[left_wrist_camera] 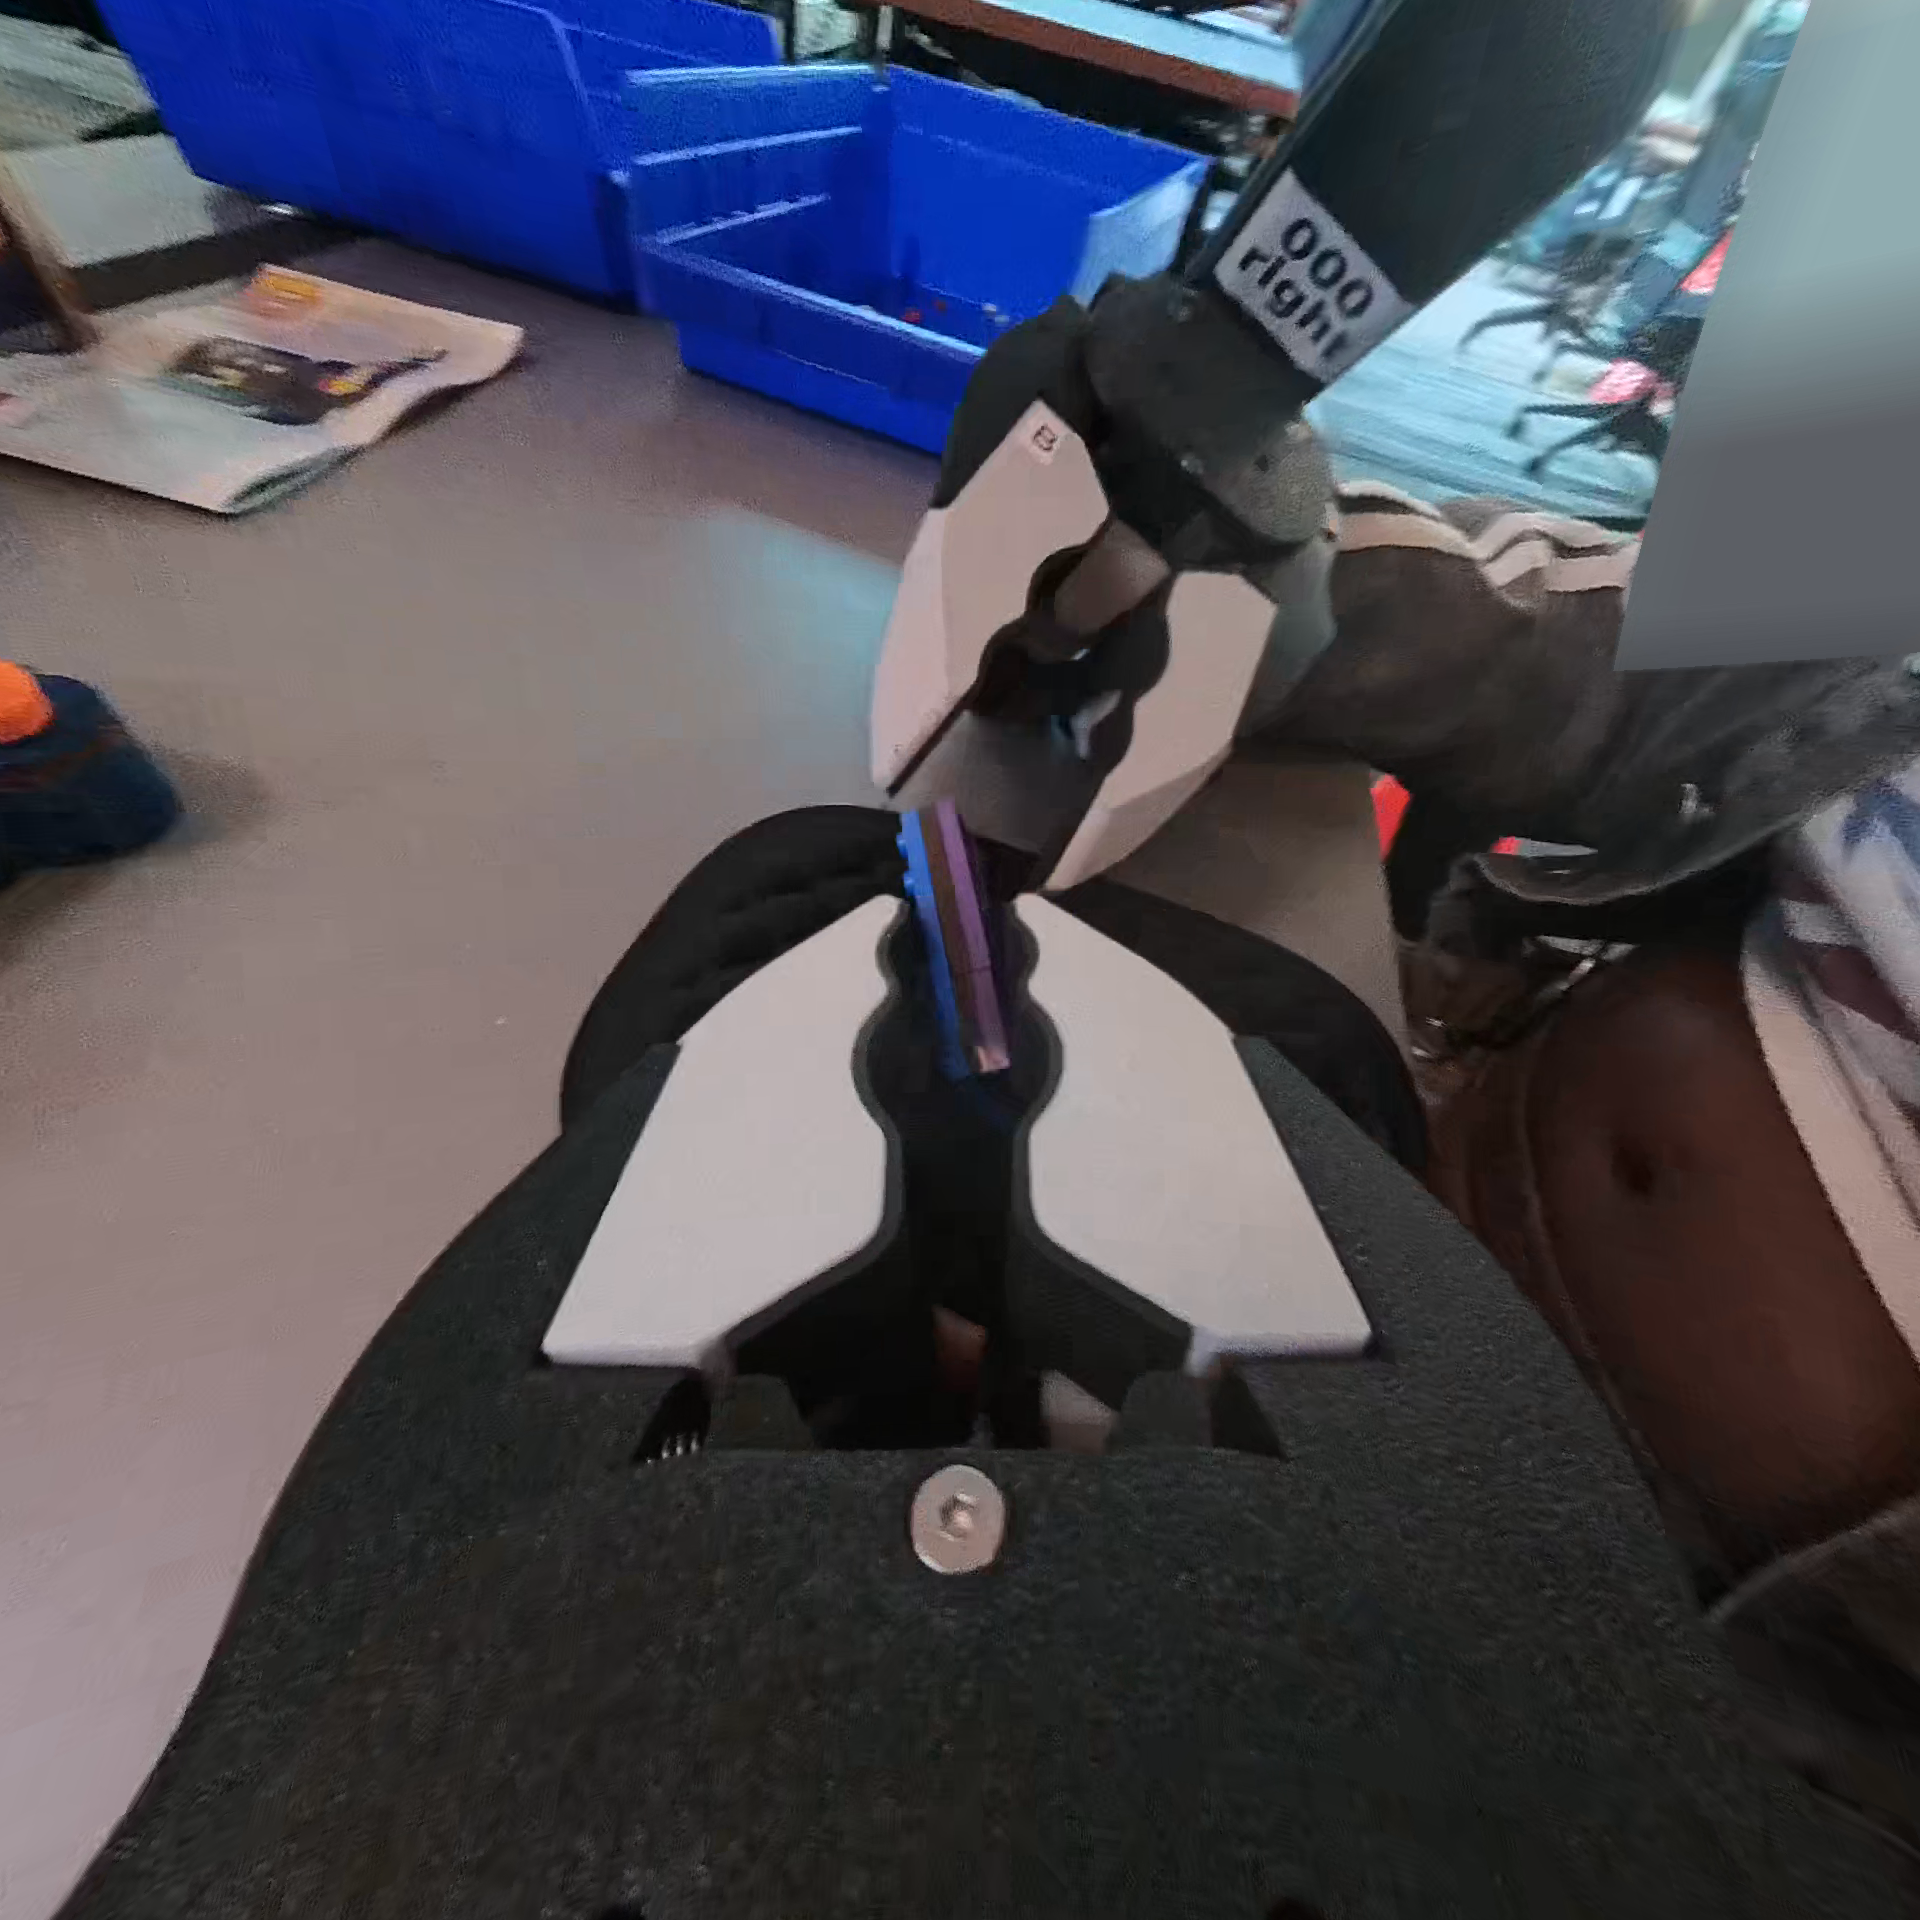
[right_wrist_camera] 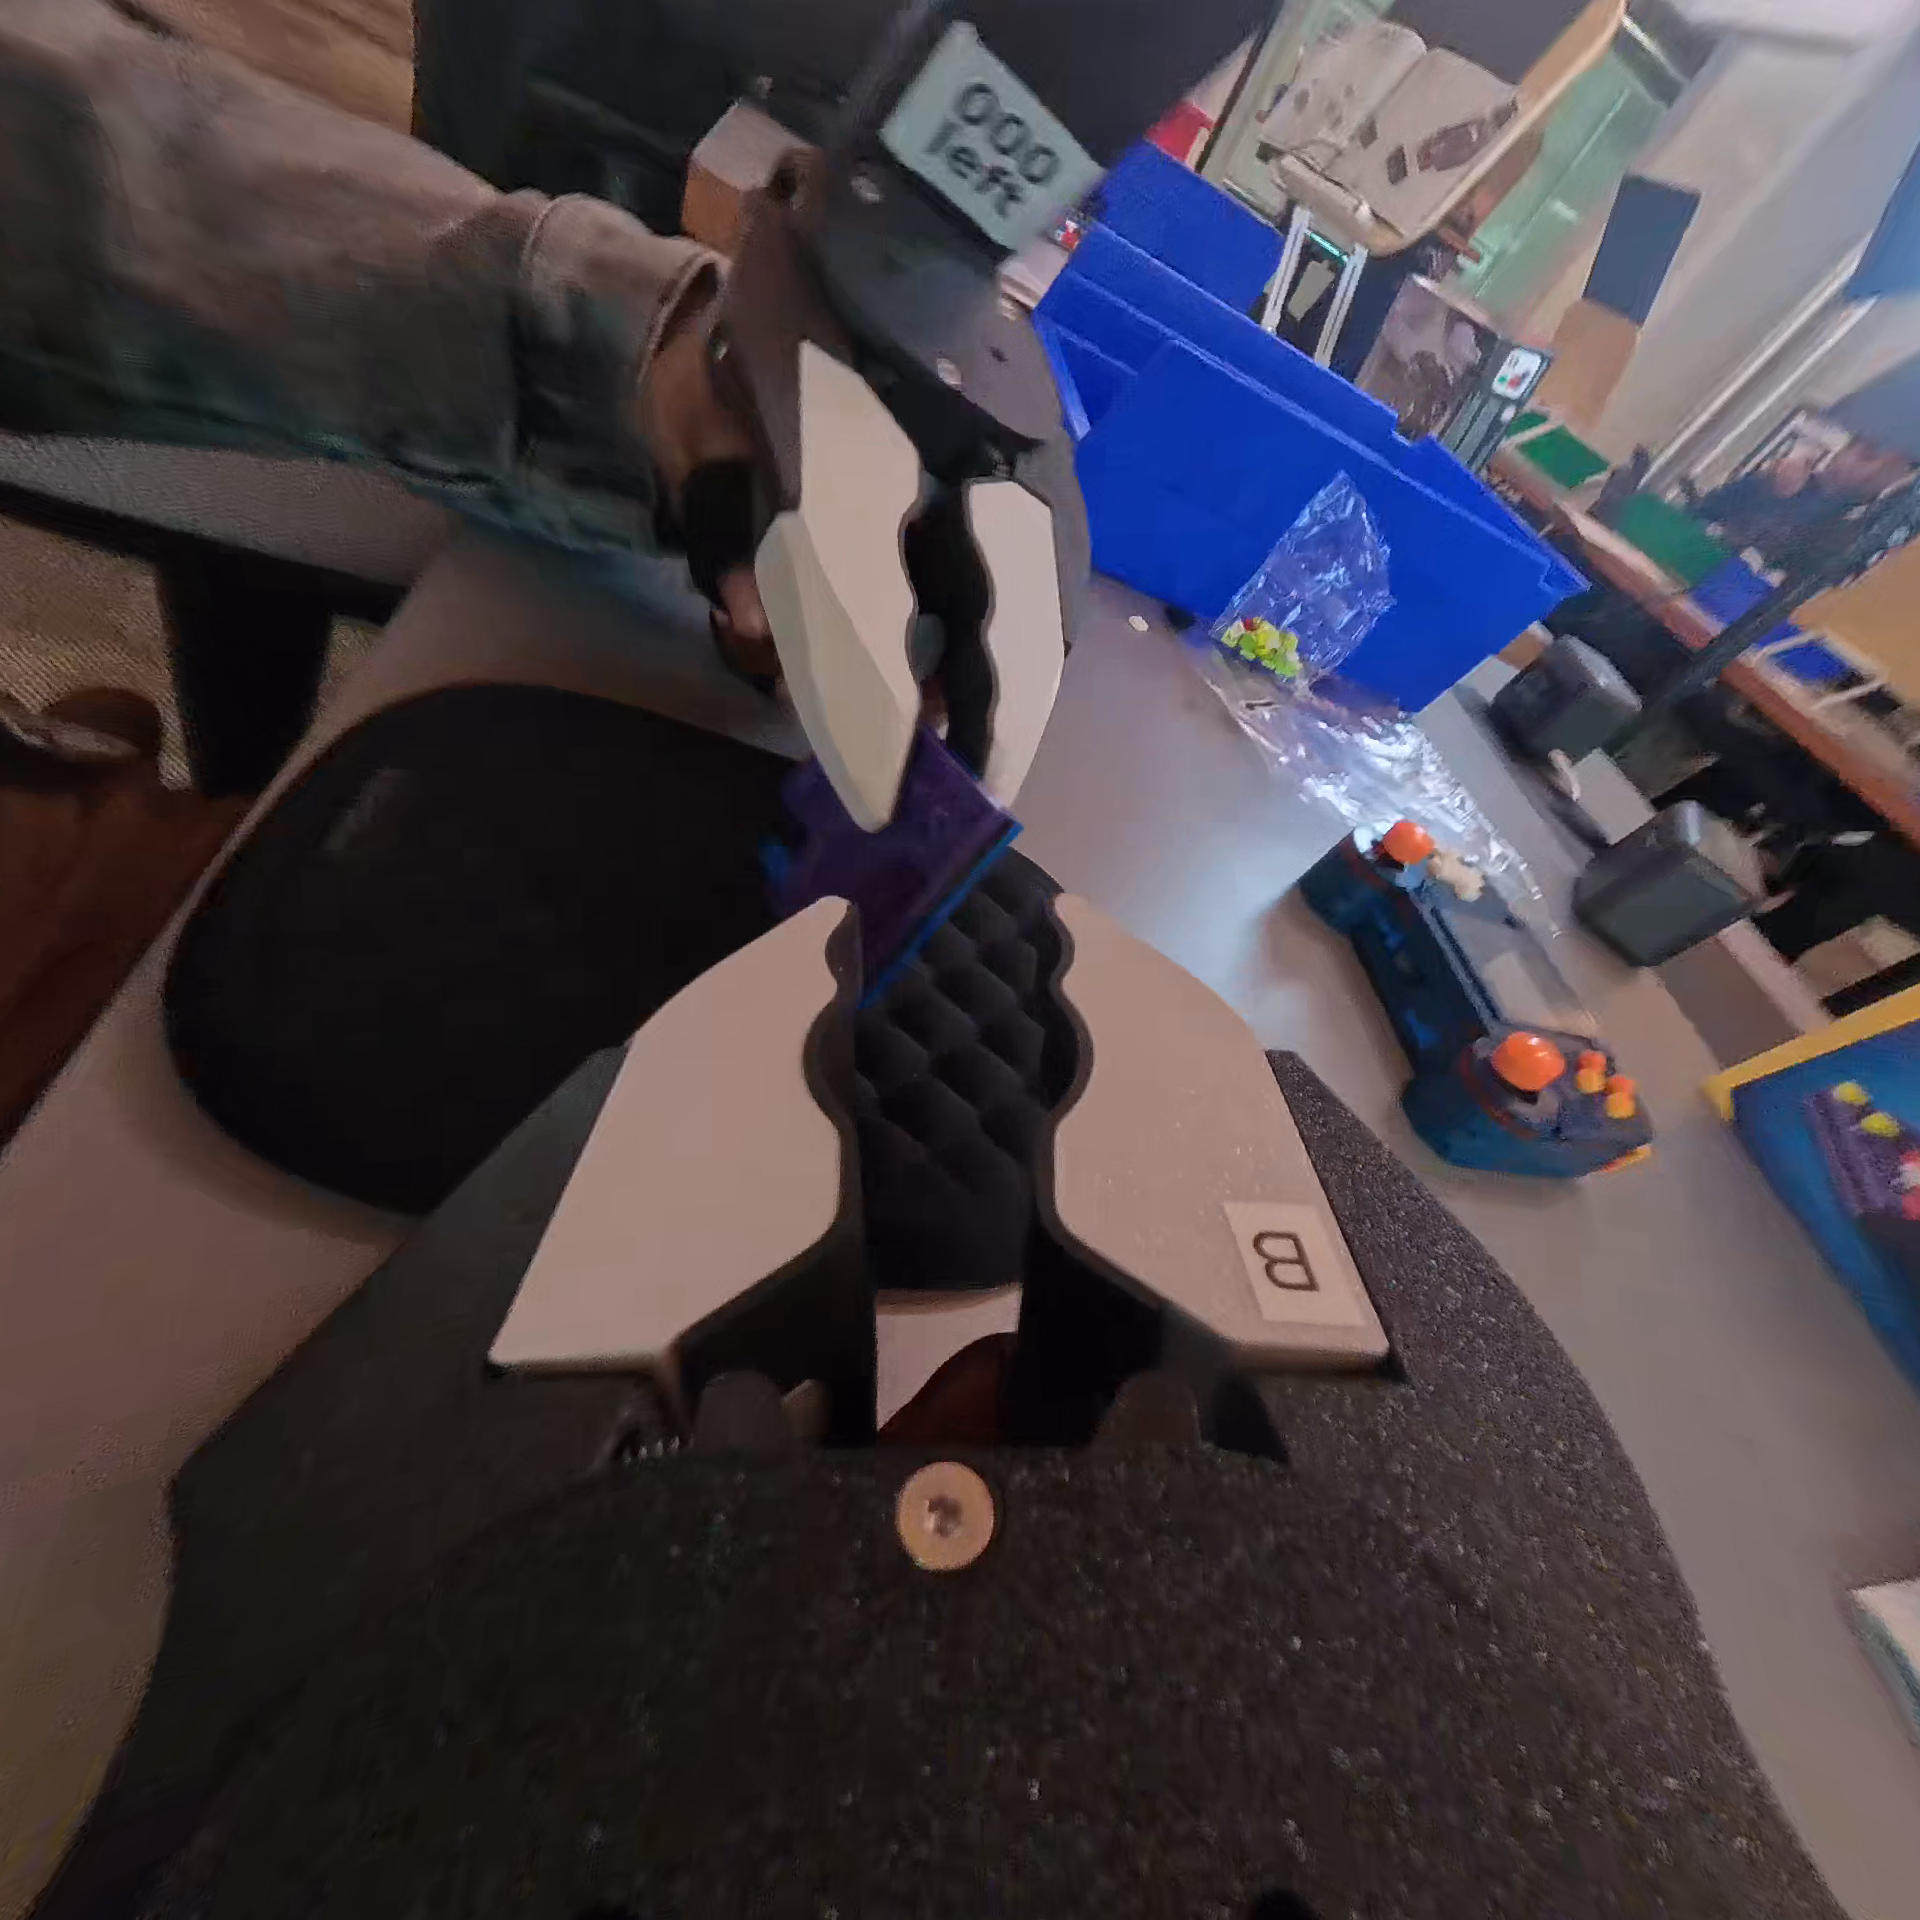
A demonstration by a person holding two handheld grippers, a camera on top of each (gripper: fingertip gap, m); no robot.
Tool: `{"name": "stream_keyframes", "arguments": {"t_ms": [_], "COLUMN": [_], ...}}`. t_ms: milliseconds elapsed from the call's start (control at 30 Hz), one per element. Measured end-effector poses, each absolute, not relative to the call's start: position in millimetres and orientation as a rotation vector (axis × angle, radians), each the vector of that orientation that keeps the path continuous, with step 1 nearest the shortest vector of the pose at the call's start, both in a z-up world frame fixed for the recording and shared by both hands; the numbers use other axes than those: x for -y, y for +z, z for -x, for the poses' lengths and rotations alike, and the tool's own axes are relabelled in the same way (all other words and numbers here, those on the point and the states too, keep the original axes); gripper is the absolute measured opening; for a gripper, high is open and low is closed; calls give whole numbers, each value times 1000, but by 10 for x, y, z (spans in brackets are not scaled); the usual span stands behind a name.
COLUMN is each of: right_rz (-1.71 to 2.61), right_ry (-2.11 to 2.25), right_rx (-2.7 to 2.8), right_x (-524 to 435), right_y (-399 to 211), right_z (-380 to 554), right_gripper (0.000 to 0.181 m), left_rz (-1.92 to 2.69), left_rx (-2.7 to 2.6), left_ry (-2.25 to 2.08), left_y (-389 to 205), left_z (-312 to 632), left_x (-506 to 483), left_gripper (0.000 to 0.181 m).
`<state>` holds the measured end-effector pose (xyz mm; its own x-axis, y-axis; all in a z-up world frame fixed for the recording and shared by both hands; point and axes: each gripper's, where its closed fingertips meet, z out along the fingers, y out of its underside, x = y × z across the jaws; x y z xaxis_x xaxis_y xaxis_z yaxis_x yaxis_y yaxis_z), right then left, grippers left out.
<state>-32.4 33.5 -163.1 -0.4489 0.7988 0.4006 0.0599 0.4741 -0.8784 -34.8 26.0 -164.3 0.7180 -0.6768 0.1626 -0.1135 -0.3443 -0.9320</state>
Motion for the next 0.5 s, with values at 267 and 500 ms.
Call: {"name": "stream_keyframes", "arguments": {"t_ms": [267, 500], "right_rz": [815, 735], "right_ry": [1395, 1344], "right_rx": [1794, 1822], "right_x": [-202, -157], "right_y": [-1455, -1483], "right_z": [258, 232], "right_gripper": [16, 0], "left_rz": [1751, 1803], "left_rx": [-819, -865], "left_ry": [-343, -350], "left_y": [-1676, -1764], "left_z": [155, 117], "left_x": [-176, -176], "left_gripper": [16, 31]}}
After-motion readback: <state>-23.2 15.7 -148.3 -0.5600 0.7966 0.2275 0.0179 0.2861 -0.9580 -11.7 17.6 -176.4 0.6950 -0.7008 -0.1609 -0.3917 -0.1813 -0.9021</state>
